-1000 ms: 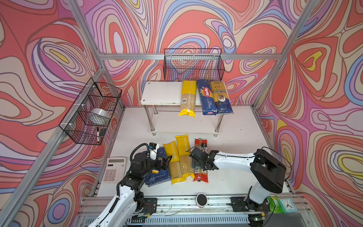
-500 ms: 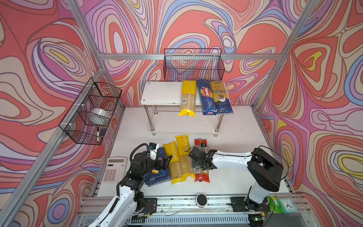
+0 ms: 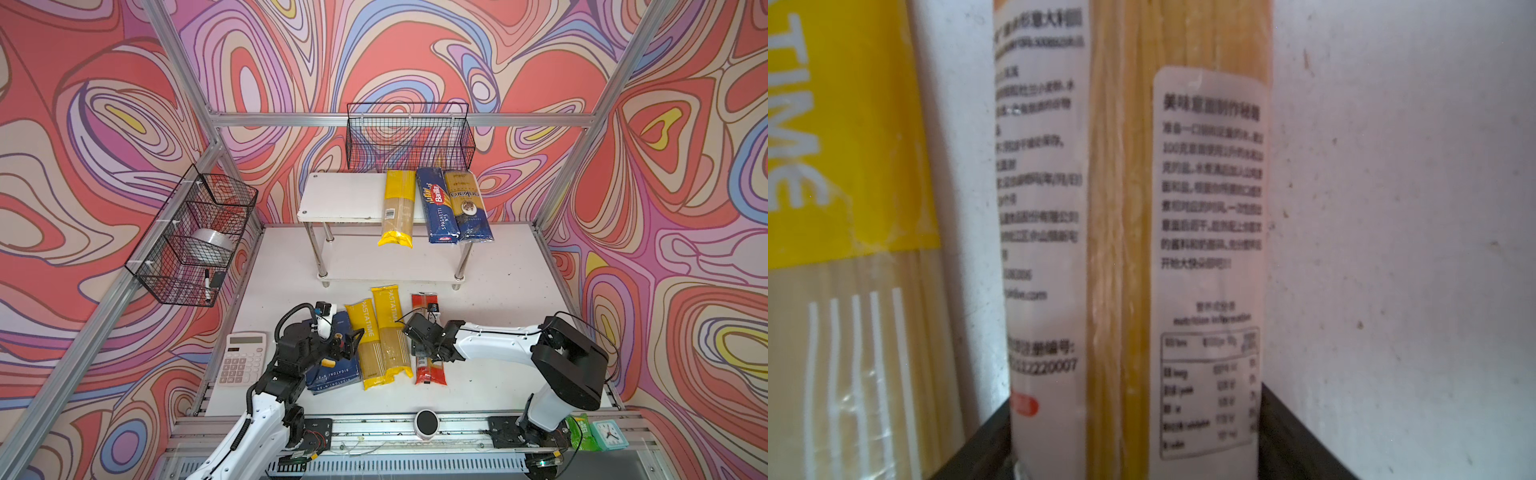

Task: Place and organize the pasta boxes and bags onto the shelf
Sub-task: 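Lower the open right gripper around the red-and-clear bag's middle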

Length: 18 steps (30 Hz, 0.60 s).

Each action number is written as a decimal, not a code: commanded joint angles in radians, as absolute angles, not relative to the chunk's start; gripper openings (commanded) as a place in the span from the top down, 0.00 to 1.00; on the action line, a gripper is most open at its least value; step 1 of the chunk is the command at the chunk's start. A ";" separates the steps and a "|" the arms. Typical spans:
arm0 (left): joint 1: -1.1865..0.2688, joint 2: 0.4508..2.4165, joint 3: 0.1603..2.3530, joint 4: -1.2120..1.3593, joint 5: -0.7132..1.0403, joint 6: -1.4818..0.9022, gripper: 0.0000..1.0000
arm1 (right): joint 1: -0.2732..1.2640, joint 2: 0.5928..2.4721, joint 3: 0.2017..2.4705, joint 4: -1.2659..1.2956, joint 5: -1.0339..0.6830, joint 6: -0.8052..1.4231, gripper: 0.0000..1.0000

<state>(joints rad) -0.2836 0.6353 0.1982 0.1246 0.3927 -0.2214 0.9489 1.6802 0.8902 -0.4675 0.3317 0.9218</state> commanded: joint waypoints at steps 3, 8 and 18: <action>-0.289 0.630 0.211 0.145 0.397 -0.229 0.00 | 0.944 1.709 0.890 -0.485 0.300 0.908 0.27; -0.289 0.631 0.211 0.145 0.397 -0.229 0.00 | 0.944 1.706 0.889 -0.491 0.302 0.906 0.33; -0.289 0.627 0.209 0.143 0.397 -0.230 0.00 | 0.946 1.695 0.881 -0.480 0.307 0.913 0.47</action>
